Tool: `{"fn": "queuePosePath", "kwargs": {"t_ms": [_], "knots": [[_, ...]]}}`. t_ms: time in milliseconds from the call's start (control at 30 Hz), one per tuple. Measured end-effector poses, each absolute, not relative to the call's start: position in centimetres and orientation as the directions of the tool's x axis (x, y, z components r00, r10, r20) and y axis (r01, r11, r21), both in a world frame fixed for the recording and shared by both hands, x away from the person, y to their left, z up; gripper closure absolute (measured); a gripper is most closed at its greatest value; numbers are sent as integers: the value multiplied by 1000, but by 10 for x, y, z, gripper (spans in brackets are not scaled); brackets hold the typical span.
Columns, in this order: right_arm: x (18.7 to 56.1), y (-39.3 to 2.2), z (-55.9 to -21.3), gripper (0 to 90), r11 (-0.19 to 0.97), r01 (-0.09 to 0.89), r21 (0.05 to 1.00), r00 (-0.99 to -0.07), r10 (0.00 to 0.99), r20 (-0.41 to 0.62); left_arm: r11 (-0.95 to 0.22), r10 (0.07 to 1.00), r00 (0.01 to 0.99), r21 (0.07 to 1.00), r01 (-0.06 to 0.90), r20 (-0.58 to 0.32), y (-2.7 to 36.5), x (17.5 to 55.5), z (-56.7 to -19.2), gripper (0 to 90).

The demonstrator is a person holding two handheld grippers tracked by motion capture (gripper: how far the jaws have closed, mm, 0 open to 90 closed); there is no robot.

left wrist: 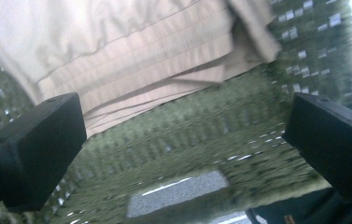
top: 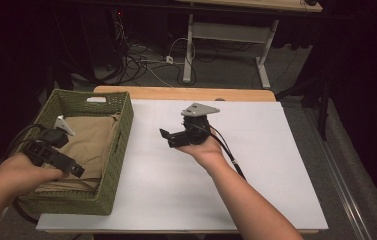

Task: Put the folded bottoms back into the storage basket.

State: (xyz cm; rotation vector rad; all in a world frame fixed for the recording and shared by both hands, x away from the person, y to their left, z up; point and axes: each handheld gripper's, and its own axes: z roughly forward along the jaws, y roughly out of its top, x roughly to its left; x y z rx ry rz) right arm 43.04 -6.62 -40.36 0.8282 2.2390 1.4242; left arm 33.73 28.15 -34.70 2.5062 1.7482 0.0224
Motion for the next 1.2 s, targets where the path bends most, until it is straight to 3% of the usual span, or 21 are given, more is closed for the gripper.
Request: {"fn": "queuePosePath", "kwargs": {"t_ms": [833,1200], "knots": [[346,-221,-462,4,324,298,898,-648,759,-59,-492,871,491,93,866,33,176,344,-332,0],[309,-250,-472,4,328,282,902,-604,791,-99,-577,816,578,84,812,15,125,353,-342,0]]}}
